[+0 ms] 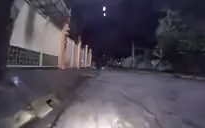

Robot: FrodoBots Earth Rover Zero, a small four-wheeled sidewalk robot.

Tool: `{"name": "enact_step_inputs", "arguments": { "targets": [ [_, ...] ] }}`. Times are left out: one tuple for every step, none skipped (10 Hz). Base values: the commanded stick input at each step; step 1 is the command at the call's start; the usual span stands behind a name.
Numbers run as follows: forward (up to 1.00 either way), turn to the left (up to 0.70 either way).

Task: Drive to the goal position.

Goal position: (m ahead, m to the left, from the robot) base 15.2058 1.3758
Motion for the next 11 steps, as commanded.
{"name": "enact_step_inputs", "arguments": {
  "targets": [
    [0.50,0.00],
    [0.50,-0.01],
    [0.50,-0.31],
    [0.50,-0.45],
    [0.50,-0.50],
    [0.50,-0.50],
    [0.50,-0.50],
    [0.50,-0.50],
    [0.50,-0.50],
    [0.50,-0.38],
    [0.50,-0.10]
  ]
}}
